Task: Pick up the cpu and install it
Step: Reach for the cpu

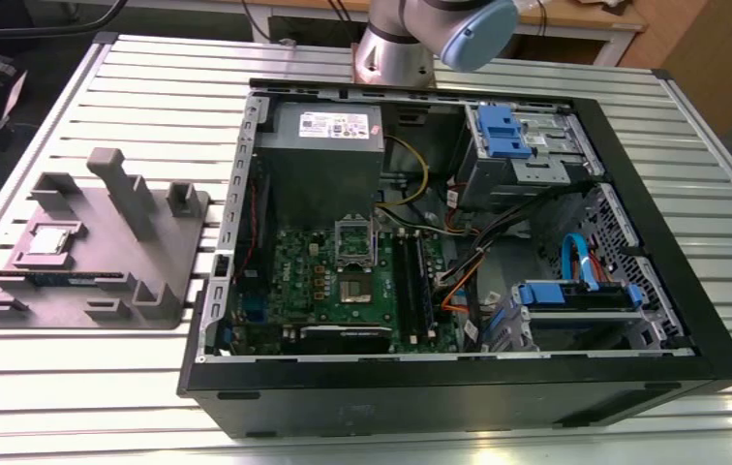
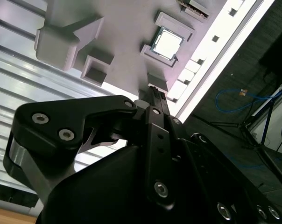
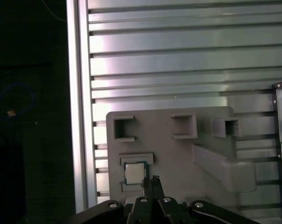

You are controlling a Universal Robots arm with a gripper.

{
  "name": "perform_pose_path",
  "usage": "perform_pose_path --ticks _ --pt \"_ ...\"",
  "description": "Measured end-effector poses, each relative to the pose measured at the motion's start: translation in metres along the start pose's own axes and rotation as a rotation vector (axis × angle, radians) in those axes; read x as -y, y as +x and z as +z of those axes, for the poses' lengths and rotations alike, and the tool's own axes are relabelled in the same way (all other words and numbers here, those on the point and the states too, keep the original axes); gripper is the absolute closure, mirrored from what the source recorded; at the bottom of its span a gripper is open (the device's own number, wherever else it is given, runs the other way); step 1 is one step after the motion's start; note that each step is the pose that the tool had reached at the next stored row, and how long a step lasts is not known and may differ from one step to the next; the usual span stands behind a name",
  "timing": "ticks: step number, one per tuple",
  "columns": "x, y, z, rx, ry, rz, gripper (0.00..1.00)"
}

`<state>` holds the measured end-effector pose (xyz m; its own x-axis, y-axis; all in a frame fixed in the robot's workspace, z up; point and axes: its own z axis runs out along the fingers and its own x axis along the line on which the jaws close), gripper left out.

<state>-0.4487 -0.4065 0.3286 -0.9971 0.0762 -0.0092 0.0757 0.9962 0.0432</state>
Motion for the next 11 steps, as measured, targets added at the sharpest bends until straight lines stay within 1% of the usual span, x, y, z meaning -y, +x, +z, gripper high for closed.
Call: perform_pose_path --ticks 4,11 --pt "0.0027 -0.0001 0.0035 0.0001 0.0 0.0 0.89" --pt "0.0031 -0.0002 0.0054 0.0001 0.0 0.0 0.89"
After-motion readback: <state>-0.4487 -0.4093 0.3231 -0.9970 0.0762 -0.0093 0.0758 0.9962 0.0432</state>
